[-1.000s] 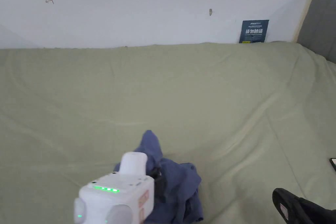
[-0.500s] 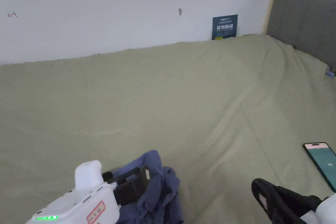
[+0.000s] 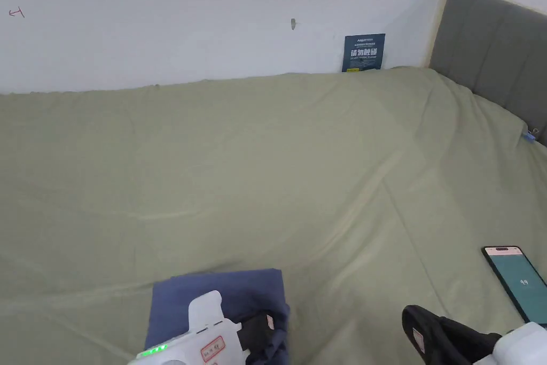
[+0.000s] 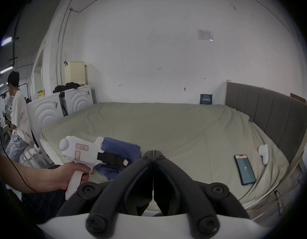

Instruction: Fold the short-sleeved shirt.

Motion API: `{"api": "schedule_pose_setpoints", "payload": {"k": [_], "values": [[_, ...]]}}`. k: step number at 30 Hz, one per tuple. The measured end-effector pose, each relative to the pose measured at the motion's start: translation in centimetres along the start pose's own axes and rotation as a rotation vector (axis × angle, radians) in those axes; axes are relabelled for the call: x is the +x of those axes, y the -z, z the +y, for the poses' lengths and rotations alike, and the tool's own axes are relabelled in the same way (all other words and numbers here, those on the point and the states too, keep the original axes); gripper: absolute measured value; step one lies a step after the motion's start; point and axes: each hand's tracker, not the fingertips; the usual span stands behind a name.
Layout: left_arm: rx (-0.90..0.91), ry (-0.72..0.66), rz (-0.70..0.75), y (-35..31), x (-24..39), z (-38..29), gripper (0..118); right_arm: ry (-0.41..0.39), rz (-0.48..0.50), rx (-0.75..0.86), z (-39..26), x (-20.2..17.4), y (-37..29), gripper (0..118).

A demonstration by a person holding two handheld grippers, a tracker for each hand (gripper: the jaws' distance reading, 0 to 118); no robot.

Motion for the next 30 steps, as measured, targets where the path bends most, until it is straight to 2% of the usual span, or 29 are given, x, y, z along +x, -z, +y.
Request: {"api": "schedule_pose_setpoints", "payload": {"k": [1, 3, 5, 8, 9, 10, 11, 12, 13, 15, 16, 18, 19, 21, 23, 24, 25, 26, 27, 29, 30], "values": [[0.001, 0.009, 0.009, -0.9, 0.3, 0.3, 21, 0.051, 0.031, -0.025, 0.0, 0.1, 0.9, 0], [0.047, 0.122, -0.012, -4.4, 1.2, 0.8, 21, 0.142, 0.122, -0.097, 0.6, 0.0, 4.2, 0], [0.038, 0.178, 0.009, -6.9, 1.7, 0.7, 22, 0.182, 0.220, -0.149, 0.9, -1.0, 8.0, 0], [0.056, 0.164, 0.021, -10.4, 0.7, 0.2, 22, 0.274, 0.327, -0.209, 0.5, -3.0, 14.7, 0], [0.068, 0.156, 0.030, -11.3, 0.1, 0.2, 30, 0.343, 0.390, -0.251, 0.0, -3.3, 17.2, 0], [0.079, 0.146, 0.029, -12.1, -0.8, 0.4, 53, 0.446, 0.468, -0.302, -0.8, -3.4, 19.6, 0], [0.083, 0.137, 0.023, -12.9, -1.8, 0.6, 93, 0.575, 0.570, -0.353, -2.2, -3.4, 22.1, 0], [0.080, 0.126, 0.015, -13.4, -2.9, 0.8, 109, 0.678, 0.641, -0.394, -3.6, -3.4, 24.3, 0], [0.072, 0.117, 0.019, -13.8, -3.8, 1.1, 112, 0.705, 0.630, -0.427, -4.6, -3.5, 25.7, 0], [0.085, 0.076, 0.025, -14.7, -6.3, 1.8, 112, 0.574, 0.432, -0.476, -5.9, -3.7, 27.3, 0], [0.101, 0.036, 0.009, -15.0, -7.6, 2.3, 112, 0.556, 0.372, -0.523, -6.5, -3.3, 28.0, 0], [0.084, -0.100, -0.014, -14.5, -10.6, 3.5, 112, 0.729, 0.404, -0.475, -7.2, -1.8, 28.3, 0], [0.070, -0.172, -0.063, -13.8, -12.3, 4.0, 112, 0.784, 0.375, -0.465, -7.1, -1.3, 27.9, 0], [0.009, -0.277, -0.161, -11.8, -14.9, 4.6, 112, 0.814, 0.352, -0.458, -7.3, -0.6, 28.0, 0], [-0.052, -0.346, -0.195, -8.6, -16.6, 4.6, 112, 0.781, 0.389, -0.465, -7.3, -0.8, 28.0, 0], [-0.046, -0.332, -0.265, -7.7, -16.9, 4.5, 112, 0.758, 0.398, -0.466, -7.2, -0.8, 28.0, 0], [-0.004, -0.311, -0.386, -7.1, -16.9, 4.9, 112, 0.746, 0.413, -0.475, -7.2, -0.9, 28.1, 0], [-0.017, -0.356, -0.416, -6.1, -16.7, 5.1, 109, 0.746, 0.420, -0.475, -7.2, -0.8, 28.1, 0], [-0.047, -0.401, -0.422, -4.8, -16.4, 5.5, 95, 0.748, 0.421, -0.472, -7.3, -0.6, 28.2, 0], [-0.048, -0.411, -0.397, -2.9, -15.3, 5.9, 18, 0.761, 0.441, -0.470, -7.6, -0.4, 28.3, 0], [-0.091, -0.398, -0.206, -1.9, -14.5, 5.8, 18, 0.764, 0.445, -0.467, -7.6, -0.2, 28.2, 0]]}}
